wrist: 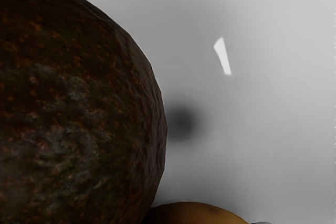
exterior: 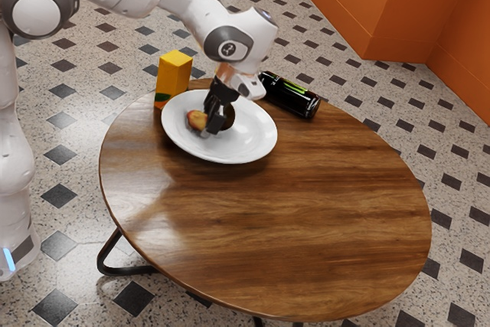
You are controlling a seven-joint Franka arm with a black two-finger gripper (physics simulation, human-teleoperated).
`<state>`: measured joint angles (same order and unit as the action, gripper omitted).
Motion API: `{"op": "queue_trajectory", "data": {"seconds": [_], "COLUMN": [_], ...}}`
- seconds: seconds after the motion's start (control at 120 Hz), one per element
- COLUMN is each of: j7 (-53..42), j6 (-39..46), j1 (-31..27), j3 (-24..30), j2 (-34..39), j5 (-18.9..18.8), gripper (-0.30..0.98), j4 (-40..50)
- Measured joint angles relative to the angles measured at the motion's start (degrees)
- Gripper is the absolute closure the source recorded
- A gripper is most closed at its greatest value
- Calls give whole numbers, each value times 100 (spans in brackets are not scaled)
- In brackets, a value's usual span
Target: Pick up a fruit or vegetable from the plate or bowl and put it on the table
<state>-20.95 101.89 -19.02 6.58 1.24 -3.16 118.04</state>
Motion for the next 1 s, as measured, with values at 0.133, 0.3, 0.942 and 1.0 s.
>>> {"op": "queue_trajectory", "data": {"seconds": [0.133,0.3,0.942,1.0], "j7": [13,20,129,139], "j6": [-38,-156,-853,-861], "j1": [-77,-162,64,132], "j3": [97,279,1411,1497], "j2": [-3,-22,-1654,-1842], "j5": [3,10,-203,-262], "gripper": [40,44,48,48], "j4": [-214,-582,-3236,-3498]}}
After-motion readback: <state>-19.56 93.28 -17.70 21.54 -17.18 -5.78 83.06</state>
